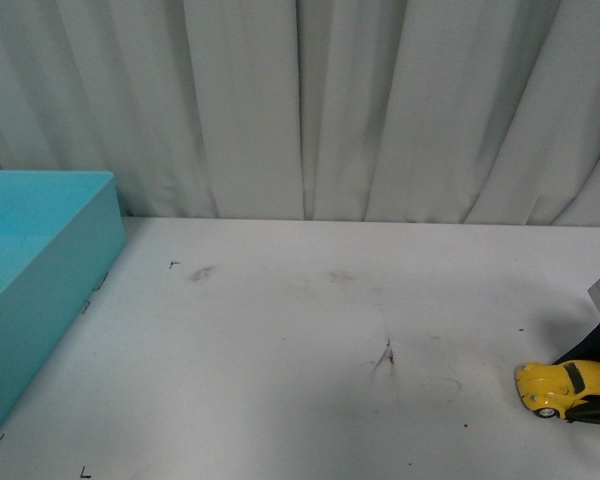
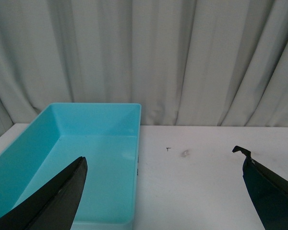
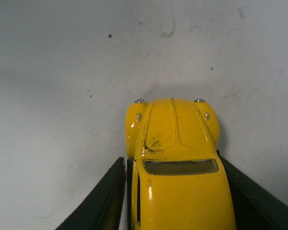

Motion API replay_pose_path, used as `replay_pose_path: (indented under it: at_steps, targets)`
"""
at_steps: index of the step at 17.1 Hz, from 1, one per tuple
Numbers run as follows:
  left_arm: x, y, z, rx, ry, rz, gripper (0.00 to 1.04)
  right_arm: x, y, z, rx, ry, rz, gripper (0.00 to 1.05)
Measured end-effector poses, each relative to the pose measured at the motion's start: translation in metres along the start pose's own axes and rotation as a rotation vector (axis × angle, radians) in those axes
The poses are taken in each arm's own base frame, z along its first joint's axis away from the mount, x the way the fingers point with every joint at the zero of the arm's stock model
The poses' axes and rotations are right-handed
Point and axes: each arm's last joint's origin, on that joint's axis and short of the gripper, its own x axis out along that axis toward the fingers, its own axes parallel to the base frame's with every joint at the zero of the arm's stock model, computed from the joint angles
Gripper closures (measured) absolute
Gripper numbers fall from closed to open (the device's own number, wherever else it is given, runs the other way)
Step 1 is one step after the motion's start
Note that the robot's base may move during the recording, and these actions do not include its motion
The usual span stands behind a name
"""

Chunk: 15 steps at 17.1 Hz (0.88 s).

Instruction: Wind up and store yellow beetle toy

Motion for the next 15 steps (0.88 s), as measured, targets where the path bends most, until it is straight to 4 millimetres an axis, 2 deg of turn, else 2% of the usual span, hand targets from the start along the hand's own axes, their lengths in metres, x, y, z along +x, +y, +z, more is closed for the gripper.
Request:
replay_pose_path:
  at_steps: [5, 15]
  targets:
    - [0.0000, 0.0000, 0.0000, 0.000, 0.000, 0.000, 0.07, 0.0019, 0.0023, -0.0020, 0.012, 0.016, 0.020, 0.05]
    - [0.0000, 0.0000, 0.0000, 0.000, 0.000, 0.000, 0.07, 0.0022, 0.0024, -0.0012, 0.011, 0.008, 0.023, 0.07]
